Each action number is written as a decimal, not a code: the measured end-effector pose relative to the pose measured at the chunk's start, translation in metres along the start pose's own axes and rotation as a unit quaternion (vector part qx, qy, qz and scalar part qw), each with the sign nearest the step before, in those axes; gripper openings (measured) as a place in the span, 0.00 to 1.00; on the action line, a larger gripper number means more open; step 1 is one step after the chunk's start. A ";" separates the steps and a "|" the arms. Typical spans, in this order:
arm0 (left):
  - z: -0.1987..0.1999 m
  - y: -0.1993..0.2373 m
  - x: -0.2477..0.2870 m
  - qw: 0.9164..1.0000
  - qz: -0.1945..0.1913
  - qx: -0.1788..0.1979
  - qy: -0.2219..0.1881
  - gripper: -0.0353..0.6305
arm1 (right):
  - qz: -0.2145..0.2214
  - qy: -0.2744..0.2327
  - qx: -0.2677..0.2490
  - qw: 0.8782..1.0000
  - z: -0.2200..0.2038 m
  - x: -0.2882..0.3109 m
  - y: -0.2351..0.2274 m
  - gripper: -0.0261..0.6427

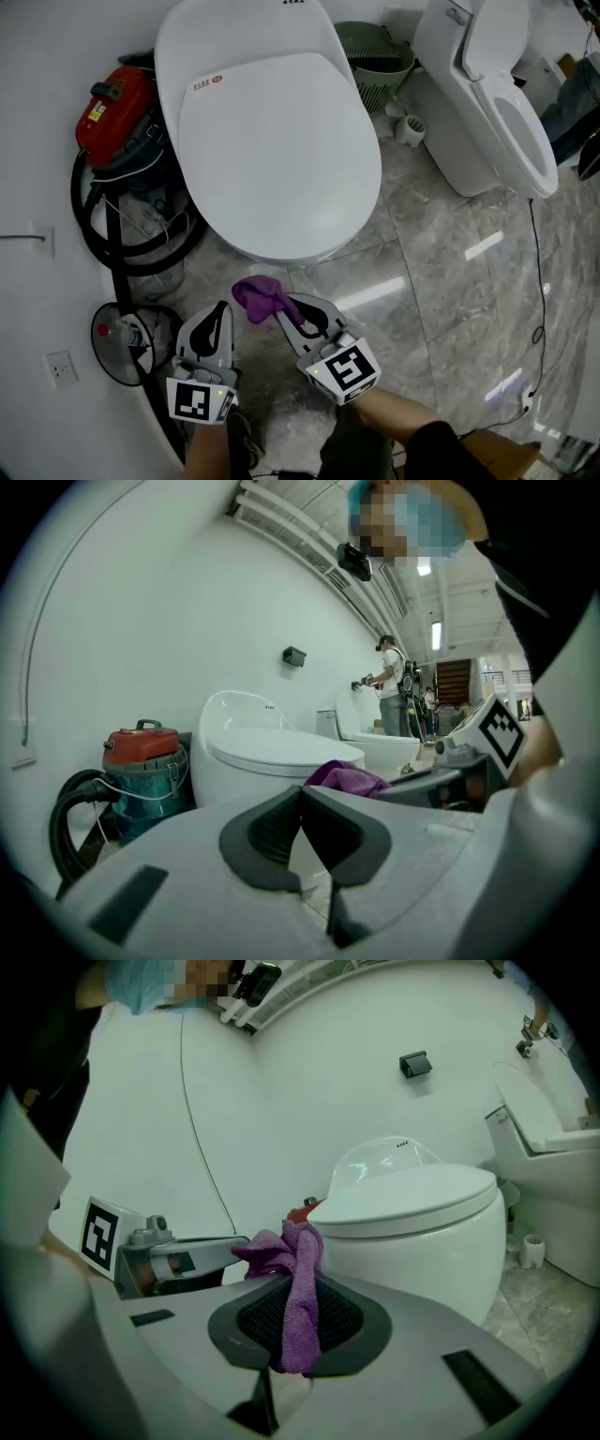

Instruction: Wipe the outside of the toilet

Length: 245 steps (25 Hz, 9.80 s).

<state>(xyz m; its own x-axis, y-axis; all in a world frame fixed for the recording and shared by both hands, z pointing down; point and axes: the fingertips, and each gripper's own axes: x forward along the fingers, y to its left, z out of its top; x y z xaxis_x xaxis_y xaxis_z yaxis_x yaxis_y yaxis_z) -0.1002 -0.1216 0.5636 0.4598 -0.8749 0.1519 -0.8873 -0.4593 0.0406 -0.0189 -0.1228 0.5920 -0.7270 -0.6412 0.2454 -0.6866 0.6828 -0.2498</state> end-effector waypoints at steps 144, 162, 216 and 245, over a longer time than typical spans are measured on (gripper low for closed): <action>-0.101 -0.036 0.072 0.997 -0.073 0.017 0.029 0.07 | -0.197 -0.007 -0.021 0.980 -0.155 -0.061 -0.215 0.10; -0.098 -0.041 0.067 0.997 -0.070 0.032 0.032 0.07 | -0.013 0.050 -0.049 0.997 -0.210 0.093 -0.101 0.10; -0.089 -0.034 0.042 0.995 -0.097 0.002 0.027 0.06 | -0.220 0.071 0.085 0.969 -0.221 -0.025 -0.199 0.10; 0.043 -0.066 -0.088 0.979 -0.076 -0.008 0.189 0.06 | -0.200 0.181 0.197 0.943 -0.049 -0.162 0.033 0.10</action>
<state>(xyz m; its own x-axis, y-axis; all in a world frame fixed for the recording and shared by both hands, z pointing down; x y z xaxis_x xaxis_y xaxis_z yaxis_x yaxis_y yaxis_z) -0.0802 -0.0212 0.5048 0.5432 -0.6769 0.4966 -0.8120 -0.5740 0.1058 0.0765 0.0207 0.5897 -0.4084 -0.6097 0.6793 -0.9064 0.1829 -0.3808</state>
